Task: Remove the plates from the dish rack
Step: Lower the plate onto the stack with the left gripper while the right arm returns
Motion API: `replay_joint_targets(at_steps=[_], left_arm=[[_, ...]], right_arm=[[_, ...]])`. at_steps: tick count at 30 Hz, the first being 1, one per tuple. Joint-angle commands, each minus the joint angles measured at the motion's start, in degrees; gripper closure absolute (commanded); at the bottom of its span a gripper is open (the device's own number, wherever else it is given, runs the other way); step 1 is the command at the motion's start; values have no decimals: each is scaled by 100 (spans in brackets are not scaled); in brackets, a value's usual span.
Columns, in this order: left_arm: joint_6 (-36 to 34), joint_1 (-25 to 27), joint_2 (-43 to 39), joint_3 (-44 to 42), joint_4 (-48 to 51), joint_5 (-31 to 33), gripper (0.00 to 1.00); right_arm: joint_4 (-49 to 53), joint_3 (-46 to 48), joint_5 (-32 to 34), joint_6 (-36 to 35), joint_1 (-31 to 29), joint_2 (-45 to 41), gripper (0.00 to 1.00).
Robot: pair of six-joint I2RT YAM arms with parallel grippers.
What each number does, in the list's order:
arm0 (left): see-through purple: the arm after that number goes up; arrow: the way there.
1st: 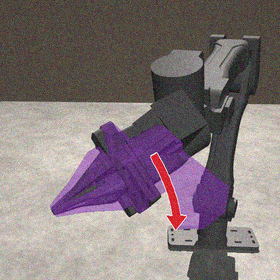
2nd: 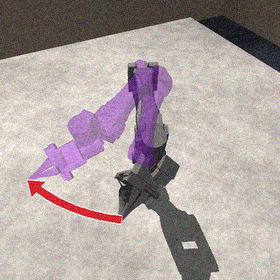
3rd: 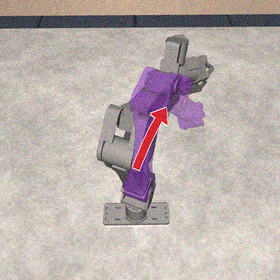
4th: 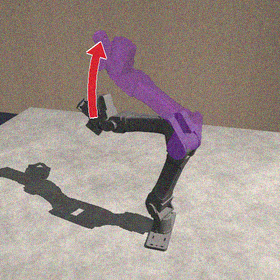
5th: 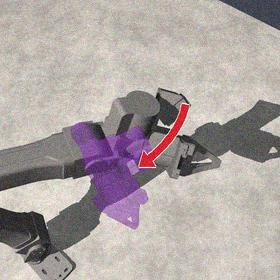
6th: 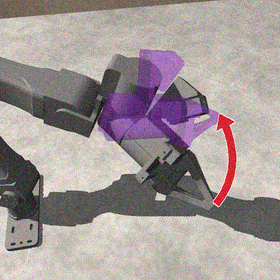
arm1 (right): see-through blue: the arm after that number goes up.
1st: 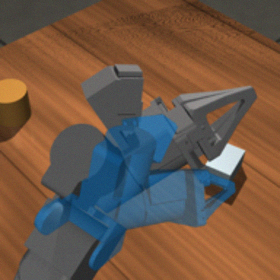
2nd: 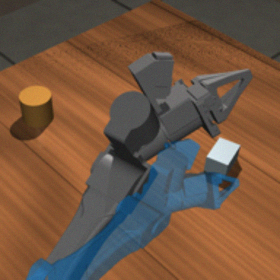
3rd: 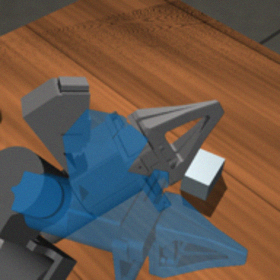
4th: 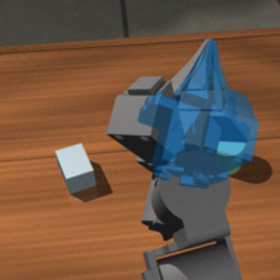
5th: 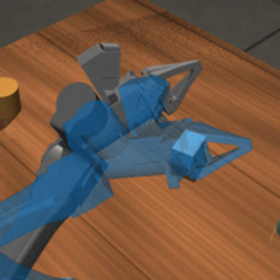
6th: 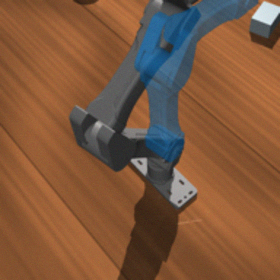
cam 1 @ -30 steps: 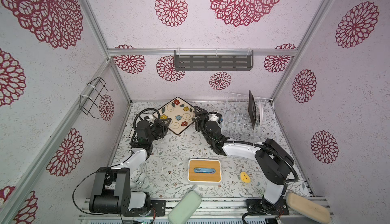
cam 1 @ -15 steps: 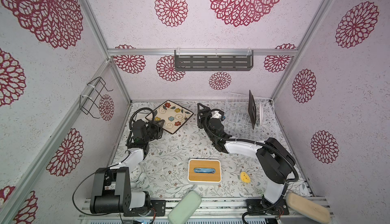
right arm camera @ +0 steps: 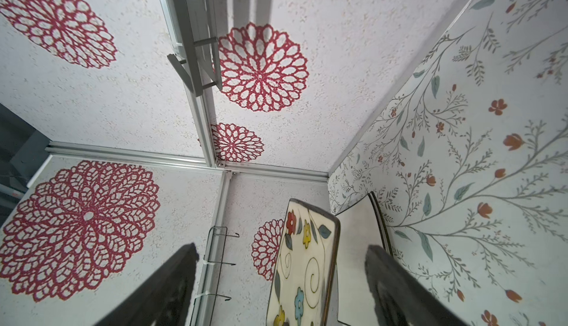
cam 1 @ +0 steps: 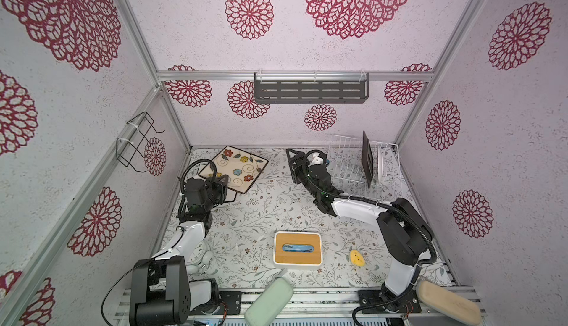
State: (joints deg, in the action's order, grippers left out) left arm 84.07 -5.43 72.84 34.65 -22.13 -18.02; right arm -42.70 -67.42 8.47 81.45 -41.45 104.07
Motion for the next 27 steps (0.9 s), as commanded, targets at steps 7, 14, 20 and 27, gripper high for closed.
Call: replay_joint_targets(at_steps=[7,14,20,27], left_arm=[[41,-208,-349,103,-997,431,100],[13,-255,-376,14,-951,802,100],[121,-296,-293,-260,-1144,1062,100],[130,-441,-163,-497,-1357,1214,100]], right_arm=[[1398,-764,-841,-1782,59,-444,11],[2121,-975,-1010,-2390,111,-484,10],[2395,-1078,-1338,-2687,77,-398,10],[2686,-927,-890,-3099,-73,-587,10]])
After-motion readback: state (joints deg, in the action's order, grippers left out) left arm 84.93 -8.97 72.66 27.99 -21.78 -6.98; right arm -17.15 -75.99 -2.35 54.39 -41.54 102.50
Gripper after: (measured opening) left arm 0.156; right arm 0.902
